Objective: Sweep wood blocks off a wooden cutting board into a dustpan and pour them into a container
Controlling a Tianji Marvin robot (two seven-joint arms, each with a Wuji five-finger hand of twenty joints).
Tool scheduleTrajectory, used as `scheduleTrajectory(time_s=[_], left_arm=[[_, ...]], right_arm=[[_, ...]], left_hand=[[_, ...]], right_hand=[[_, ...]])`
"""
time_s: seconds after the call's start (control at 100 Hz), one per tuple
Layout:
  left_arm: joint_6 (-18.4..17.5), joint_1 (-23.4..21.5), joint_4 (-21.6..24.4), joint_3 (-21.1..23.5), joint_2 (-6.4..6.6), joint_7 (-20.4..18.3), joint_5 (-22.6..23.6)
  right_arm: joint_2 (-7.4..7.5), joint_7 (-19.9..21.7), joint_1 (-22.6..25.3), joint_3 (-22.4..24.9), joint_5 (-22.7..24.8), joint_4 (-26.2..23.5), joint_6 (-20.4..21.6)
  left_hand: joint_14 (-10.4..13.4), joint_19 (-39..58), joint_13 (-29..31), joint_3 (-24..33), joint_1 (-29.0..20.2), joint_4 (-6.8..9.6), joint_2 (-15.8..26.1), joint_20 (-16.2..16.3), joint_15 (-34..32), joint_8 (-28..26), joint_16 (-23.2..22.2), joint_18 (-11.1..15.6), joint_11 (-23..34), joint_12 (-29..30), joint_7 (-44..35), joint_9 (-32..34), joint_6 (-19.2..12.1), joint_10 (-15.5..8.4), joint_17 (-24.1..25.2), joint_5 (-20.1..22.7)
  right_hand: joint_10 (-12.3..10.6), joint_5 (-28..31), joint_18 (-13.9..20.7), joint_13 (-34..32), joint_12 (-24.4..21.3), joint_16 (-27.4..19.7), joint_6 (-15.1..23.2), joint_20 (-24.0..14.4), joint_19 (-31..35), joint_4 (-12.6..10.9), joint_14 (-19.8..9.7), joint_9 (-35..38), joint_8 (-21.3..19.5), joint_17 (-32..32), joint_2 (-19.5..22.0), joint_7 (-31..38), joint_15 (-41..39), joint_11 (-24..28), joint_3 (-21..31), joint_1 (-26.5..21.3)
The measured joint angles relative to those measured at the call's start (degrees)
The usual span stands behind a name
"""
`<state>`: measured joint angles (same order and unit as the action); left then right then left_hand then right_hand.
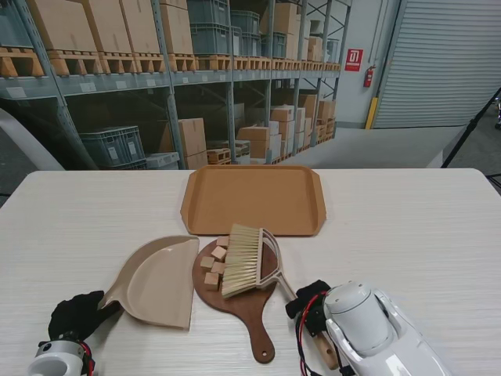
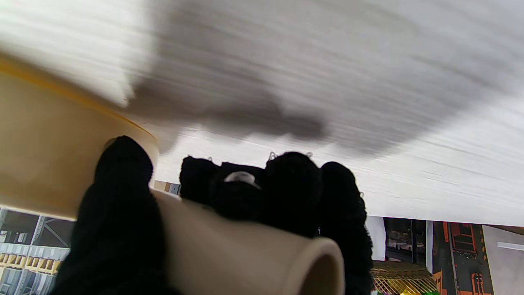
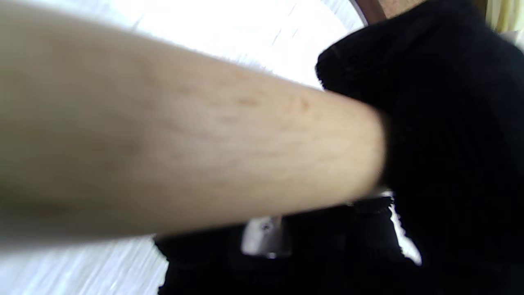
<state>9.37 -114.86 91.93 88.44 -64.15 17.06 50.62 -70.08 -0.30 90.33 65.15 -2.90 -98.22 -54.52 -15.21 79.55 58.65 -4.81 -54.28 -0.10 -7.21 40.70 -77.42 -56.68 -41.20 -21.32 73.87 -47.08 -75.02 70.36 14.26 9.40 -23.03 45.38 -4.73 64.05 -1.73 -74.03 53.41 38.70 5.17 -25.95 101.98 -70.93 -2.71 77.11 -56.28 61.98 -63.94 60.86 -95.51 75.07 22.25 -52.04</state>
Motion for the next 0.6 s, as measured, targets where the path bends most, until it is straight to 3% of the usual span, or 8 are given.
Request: scheduleTrajectory(time_s=[0.31, 0.6], left_arm=[[0.0, 0.2, -0.1, -0.2, 0.0, 0.0, 0.0], [0.0, 0.3, -0.1, -0.3, 0.03, -0.3, -0.1]], right_arm=[[-0.01, 0.6, 0.8, 1.4, 1.7, -0.3, 0.4], [0.95, 1.3, 2.5, 3.2, 3.6, -1.8, 0.0]], left_hand=[[0.0, 0.0, 0.0, 0.0, 0.0, 0.0, 0.0, 0.0, 0.0, 0.0, 0.0, 0.0, 0.0, 0.0, 0.0, 0.0, 0.0, 0.0, 0.0, 0.0], [0.0, 0.0, 0.0, 0.0, 0.0, 0.0, 0.0, 0.0, 0.0, 0.0, 0.0, 0.0, 0.0, 0.0, 0.0, 0.0, 0.0, 0.0, 0.0, 0.0]], right_hand=[[0.0, 0.0, 0.0, 0.0, 0.0, 0.0, 0.0, 0.1, 0.0, 0.0, 0.0, 0.0, 0.0, 0.1, 0.3, 0.0, 0.0, 0.0, 0.0, 0.0], [0.0, 0.0, 0.0, 0.0, 0.0, 0.0, 0.0, 0.1, 0.0, 0.0, 0.0, 0.0, 0.0, 0.1, 0.4, 0.0, 0.0, 0.0, 0.0, 0.0]])
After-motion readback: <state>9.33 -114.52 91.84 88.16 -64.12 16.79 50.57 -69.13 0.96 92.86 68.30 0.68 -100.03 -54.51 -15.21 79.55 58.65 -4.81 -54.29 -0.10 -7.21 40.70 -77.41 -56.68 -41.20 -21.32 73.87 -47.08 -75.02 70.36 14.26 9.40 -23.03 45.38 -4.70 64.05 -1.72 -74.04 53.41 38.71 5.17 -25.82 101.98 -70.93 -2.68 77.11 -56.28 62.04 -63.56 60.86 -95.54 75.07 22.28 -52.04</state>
